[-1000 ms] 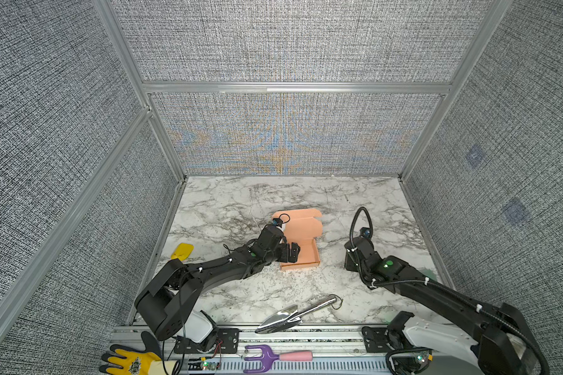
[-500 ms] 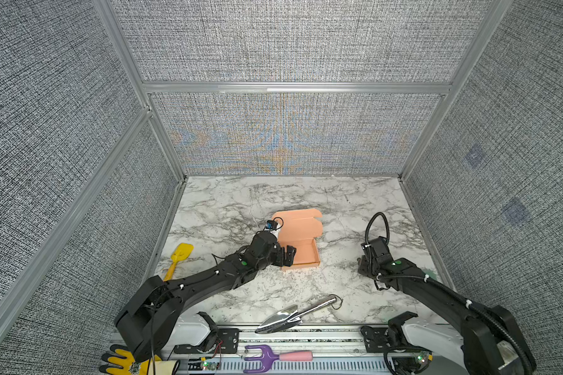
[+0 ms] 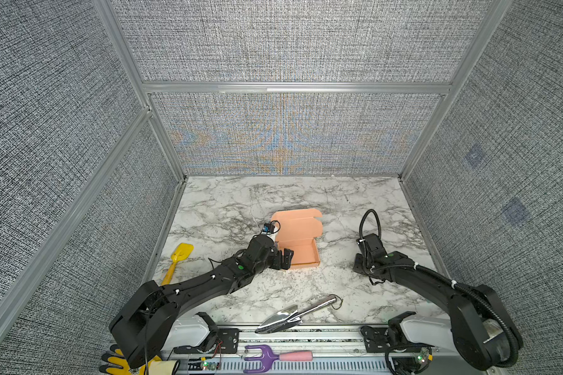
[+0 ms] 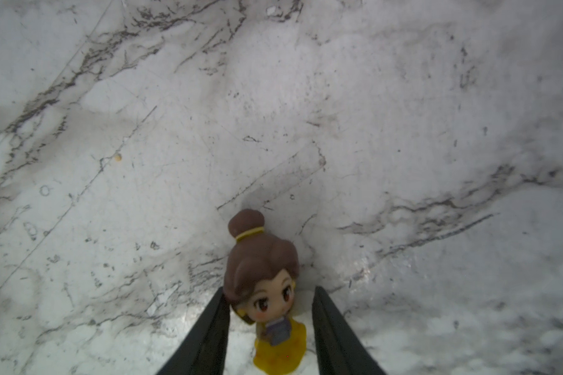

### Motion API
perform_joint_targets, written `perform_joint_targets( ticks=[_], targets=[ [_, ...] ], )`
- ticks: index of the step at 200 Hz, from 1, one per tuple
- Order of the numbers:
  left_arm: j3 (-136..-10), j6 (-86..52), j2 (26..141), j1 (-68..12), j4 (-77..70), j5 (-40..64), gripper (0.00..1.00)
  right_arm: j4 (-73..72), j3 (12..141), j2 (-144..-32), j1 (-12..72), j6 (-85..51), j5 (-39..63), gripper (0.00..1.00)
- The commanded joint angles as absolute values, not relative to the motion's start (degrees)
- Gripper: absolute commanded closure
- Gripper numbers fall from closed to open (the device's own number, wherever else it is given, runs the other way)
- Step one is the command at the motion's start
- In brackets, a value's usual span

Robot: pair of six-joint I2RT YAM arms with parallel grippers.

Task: Assemble paper box
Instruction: Pick up the product from the center of the table.

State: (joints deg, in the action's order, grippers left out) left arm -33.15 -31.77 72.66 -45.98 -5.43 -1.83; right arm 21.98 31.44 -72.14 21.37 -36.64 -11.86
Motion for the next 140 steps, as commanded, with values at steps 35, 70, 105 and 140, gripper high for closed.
perform_joint_targets(
  ticks=[35, 70, 105, 140],
  targets=[
    [-32.09, -32.42, 71.03, -45.97, -5.80, -2.90, 0.01, 20.92, 31.67, -72.44, 21.49, -36.87, -10.46, 0.73],
    [-32.43, -33.13, 71.01, -45.97, -3.47, -4.47, 0.01, 21.81, 32.11, -69.65, 23.19, -36.83, -11.77, 0.81],
    [-33.26, -34.13, 70.32, -45.98, 0.26, -7.02, 0.01, 25.43, 35.14, -67.34, 27.74, -37.03, -15.46, 0.81],
    [-33.33, -35.65, 67.79, -45.98, 4.39, -10.19, 0.01, 29.15, 39.53, -65.92, 34.41, -37.26, -19.21, 0.81]
  ],
)
